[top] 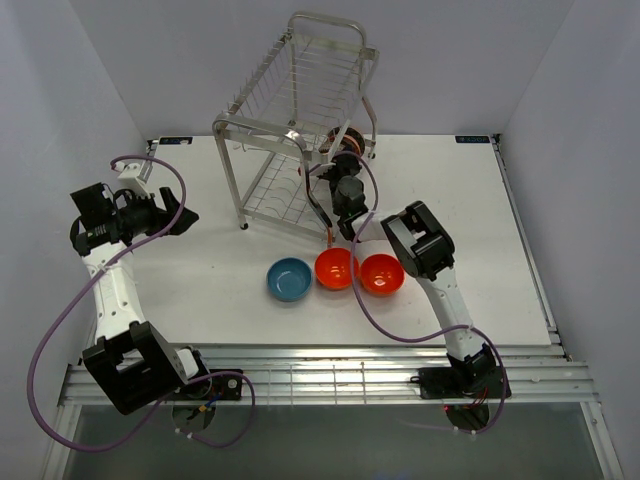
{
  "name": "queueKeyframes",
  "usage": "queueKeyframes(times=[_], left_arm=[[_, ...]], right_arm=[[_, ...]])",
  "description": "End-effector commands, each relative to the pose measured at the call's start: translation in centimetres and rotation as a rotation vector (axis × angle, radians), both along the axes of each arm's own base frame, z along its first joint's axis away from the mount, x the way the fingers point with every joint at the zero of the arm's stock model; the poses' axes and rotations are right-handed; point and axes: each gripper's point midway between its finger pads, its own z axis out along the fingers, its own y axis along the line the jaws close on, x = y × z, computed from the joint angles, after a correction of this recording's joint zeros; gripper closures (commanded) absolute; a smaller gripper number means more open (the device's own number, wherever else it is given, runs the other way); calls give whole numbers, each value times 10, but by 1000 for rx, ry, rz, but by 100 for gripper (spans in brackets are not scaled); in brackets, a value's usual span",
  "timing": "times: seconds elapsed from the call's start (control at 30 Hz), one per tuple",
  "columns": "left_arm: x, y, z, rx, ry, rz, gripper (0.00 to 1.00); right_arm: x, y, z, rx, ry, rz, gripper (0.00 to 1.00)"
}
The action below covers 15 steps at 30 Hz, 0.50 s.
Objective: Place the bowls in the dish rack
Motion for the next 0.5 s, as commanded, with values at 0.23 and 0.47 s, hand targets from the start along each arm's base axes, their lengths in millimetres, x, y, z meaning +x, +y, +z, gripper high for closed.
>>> queueKeyframes(times=[0.23,0.47], left_arm=[[2,2,3,11,-16,-9,8],[2,2,1,15,-13,-9,8]], right_arm=[[-15,-9,74,166,-253,-36,92],[-12,-6,80,127,-289,-34,92]])
